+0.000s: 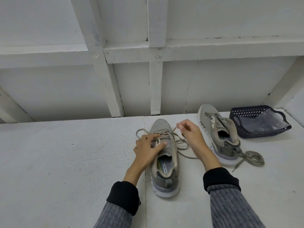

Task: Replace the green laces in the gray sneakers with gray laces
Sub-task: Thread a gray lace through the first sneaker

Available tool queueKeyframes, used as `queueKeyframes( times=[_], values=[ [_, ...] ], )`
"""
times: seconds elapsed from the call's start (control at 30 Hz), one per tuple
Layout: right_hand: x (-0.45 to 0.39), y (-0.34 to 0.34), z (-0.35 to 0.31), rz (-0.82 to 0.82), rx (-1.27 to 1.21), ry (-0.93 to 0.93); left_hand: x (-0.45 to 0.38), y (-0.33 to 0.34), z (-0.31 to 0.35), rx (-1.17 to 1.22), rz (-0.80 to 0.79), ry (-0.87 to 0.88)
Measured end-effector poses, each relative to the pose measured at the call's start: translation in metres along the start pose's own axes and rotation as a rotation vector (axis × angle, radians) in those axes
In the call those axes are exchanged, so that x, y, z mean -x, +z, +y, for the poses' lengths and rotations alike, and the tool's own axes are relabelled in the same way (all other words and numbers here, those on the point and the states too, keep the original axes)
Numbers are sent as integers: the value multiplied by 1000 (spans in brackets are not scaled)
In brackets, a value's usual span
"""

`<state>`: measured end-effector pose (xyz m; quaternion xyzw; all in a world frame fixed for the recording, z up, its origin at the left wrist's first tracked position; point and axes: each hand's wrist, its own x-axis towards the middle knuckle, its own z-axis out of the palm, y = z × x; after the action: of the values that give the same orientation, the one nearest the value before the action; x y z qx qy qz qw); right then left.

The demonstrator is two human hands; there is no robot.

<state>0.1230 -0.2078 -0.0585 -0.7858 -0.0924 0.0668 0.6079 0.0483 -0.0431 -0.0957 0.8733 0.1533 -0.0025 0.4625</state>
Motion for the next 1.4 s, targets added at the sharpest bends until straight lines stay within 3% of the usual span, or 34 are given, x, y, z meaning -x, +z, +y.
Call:
queueKeyframes(
  times=[0.1, 0.13, 0.27, 0.37, 0.53, 0.63, 0.77, 0.83, 0.9, 1.0, 1.07, 1.23, 1.33, 1.4],
  values=[
    [1, -10, -8, 52, -406, 18, 11, 1, 4, 21, 114, -47],
    [1, -11, -7, 59, -360, 30, 15, 3, 5, 51, 177, -67],
    [8, 3, 16, -22, 203, 66, 27, 10, 8, 295, 327, -40],
    [13, 16, 20, -92, 272, 38, 32, 10, 11, 330, 416, -26],
    [1, 21, 16, -66, 343, 0, 29, 6, 10, 363, 518, -48],
    [-2, 29, 8, -74, 75, 60, 23, 2, 10, 375, 560, -41],
    [-3, 29, 0, 59, -598, 155, 11, 0, 6, 376, 548, -82],
    [-2, 23, 8, 105, -423, 142, 8, 1, 6, 382, 530, -99],
    [3, 17, 19, 32, -50, 81, 9, 4, 6, 400, 515, -105],
    [7, 15, 32, -109, 267, 20, 9, 6, 7, 461, 513, -128],
    [10, 13, 38, -46, 500, 23, 9, 6, 6, 474, 512, -132],
    [10, 8, 49, 231, 644, 352, 8, 8, 6, 483, 507, -133],
    [8, 14, 38, 245, 645, 346, 8, 7, 5, 498, 508, -144],
    [5, 17, 33, 168, 641, 364, 7, 7, 4, 508, 509, -147]
  ],
)
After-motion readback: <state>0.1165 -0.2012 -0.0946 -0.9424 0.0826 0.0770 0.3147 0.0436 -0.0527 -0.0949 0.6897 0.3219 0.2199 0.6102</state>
